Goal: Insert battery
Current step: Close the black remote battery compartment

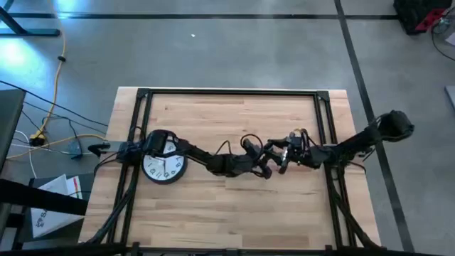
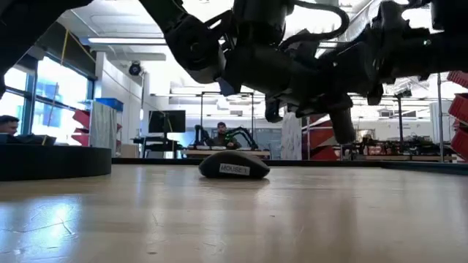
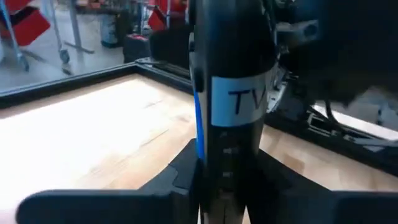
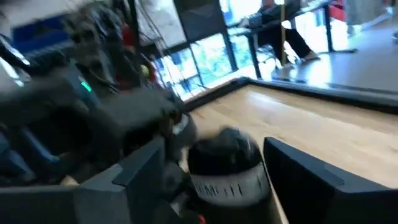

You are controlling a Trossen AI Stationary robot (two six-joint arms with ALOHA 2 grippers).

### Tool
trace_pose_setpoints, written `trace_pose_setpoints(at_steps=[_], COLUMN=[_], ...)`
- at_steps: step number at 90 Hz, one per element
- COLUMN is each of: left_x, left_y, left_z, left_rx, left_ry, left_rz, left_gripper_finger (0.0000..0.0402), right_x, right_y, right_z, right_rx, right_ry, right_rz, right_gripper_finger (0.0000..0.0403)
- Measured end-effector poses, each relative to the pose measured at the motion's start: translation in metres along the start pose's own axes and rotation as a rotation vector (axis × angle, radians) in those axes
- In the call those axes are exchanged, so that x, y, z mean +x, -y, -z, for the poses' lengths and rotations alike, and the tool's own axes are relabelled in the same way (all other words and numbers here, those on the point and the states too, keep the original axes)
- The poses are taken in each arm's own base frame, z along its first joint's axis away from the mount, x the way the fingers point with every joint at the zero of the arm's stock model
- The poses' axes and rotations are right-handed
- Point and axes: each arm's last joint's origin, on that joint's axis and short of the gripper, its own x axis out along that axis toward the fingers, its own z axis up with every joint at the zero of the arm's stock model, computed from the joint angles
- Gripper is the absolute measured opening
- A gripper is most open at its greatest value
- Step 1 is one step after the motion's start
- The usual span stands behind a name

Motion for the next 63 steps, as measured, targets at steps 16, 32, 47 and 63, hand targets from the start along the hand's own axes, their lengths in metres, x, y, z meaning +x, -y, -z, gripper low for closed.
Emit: trace_pose_setpoints(at_steps=[16,32,47,63], left_x=[-0.003,-0.003,-0.001,0.001], left_y=[0.004,0.015,0.020,0.017], left_z=[-0.006,-0.018,-0.018,-0.017], left_rx=[0.139,0.402,0.549,0.491], left_ry=[-0.001,0.027,-0.011,-0.031], left_rz=[0.005,0.064,0.189,0.218], left_gripper_finger=[0.0071,0.0070,0.0071,0.0072], right_x=[-0.015,-0.021,-0.028,-0.043], right_y=[-0.006,-0.023,-0.033,-0.042], right_z=[-0.022,-0.056,-0.089,-0.102], right_rx=[-0.071,-0.255,-0.317,-0.290], right_ry=[0.036,-0.137,-0.337,-0.510], right_rz=[-0.009,0.044,0.084,0.001], right_gripper_finger=[0.0282,0.0279,0.0279,0.0279])
